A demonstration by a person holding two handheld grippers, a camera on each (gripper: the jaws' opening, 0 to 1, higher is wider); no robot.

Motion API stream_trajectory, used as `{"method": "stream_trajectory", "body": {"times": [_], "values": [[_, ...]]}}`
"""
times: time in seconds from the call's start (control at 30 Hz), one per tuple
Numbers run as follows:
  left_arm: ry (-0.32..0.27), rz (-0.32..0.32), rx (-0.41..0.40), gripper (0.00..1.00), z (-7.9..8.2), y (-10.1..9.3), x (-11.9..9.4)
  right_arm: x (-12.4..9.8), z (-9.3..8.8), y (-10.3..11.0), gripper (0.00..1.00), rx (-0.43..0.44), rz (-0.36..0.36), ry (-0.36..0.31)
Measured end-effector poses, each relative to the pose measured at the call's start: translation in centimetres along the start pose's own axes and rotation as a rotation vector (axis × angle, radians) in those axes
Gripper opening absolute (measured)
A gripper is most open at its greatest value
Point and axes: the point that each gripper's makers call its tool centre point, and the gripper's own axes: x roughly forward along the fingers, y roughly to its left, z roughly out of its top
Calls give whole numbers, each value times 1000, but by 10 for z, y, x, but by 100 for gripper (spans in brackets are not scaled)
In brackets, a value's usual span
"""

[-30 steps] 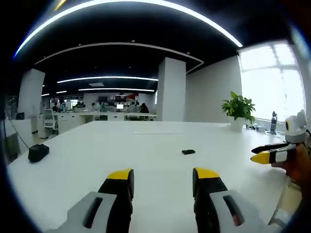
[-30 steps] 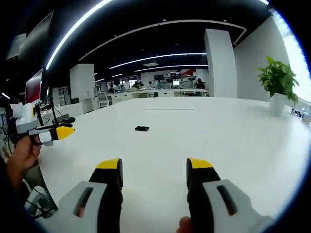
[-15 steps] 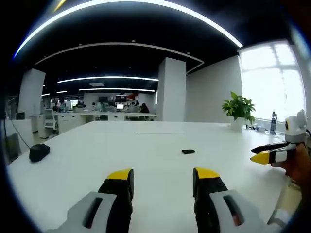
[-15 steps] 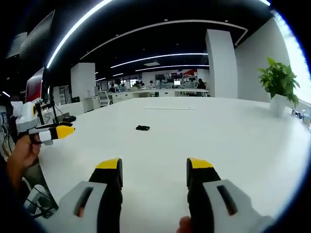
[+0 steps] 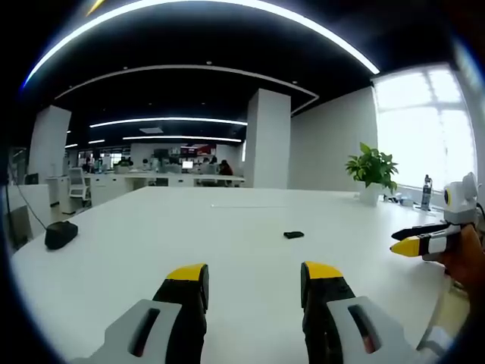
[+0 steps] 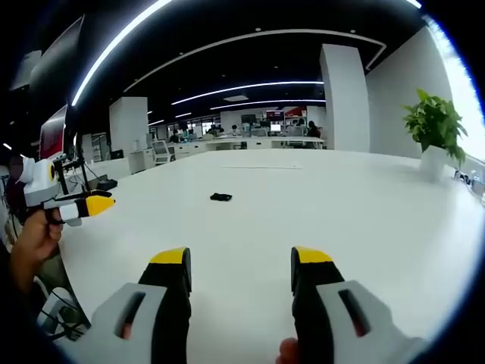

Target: Snap the two parts of the plastic buckle together until the buckle closes and remains connected.

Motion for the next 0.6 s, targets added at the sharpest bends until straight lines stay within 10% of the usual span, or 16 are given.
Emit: {"method": "stream_trajectory", "body": {"times": [0.6], "values": [[-5,2,-3,49,3,0,-1,-1,3,0,53,-5,-1,-4]]}}
